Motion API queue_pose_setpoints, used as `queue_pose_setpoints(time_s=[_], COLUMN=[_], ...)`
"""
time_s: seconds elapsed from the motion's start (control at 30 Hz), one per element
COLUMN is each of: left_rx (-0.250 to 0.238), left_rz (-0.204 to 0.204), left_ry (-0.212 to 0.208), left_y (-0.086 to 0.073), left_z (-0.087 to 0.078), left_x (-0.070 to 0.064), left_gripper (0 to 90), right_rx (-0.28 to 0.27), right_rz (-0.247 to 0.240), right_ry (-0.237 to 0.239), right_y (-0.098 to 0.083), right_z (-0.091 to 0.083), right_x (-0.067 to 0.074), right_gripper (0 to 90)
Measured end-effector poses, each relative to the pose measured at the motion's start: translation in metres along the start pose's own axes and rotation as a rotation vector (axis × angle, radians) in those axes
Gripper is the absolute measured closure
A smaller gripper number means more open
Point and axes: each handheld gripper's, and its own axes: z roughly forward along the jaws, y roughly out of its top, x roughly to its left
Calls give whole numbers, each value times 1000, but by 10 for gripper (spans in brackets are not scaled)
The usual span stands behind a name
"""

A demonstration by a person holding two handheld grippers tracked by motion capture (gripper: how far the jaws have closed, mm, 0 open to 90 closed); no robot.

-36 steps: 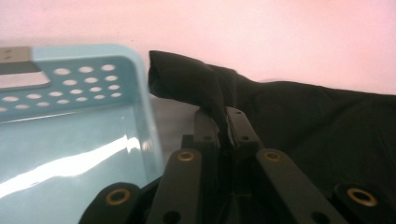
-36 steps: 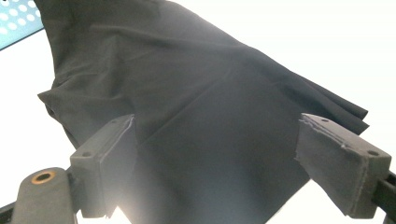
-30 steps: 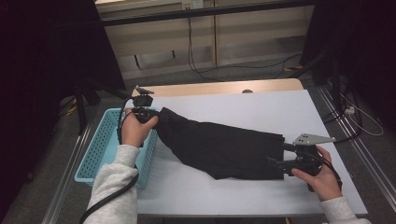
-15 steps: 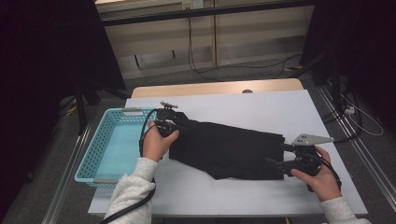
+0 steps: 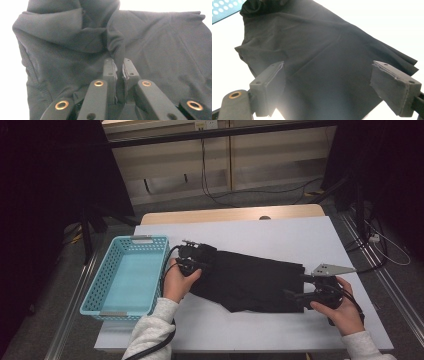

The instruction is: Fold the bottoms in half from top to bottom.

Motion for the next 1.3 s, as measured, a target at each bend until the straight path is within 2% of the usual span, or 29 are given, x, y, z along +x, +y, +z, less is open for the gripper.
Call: queue_pose_setpoints(time_s=[0.2, 0.27, 0.3, 0.63, 0.93, 1.1, 1.3], left_rx=[-27, -32, -42, -45, -80, -85, -68], left_rz=[-9, 3, -6, 18, 28, 42, 68], left_ry=[-30, -39, -47, -51, -88, -101, -106], left_y=[-1, 0, 0, 0, 4, 6, 6], left_z=[3, 1, 1, 7, 5, 13, 27], left_x=[-6, -7, -9, -14, -22, -31, -42], left_gripper=[837, 836, 835, 834, 834, 835, 836], right_rx=[-2, 1, 2, 9, 10, 13, 15], right_rz=[-5, -4, -6, -7, -14, -11, -16], right_ry=[-1, 0, 1, 1, -3, -6, -5], right_y=[0, 0, 0, -1, -2, -3, -4], right_z=[1, 1, 1, 2, 1, 0, 0], right_x=[0, 0, 0, 1, 3, 3, 5], right_gripper=[136, 136, 136, 136, 136, 136, 136])
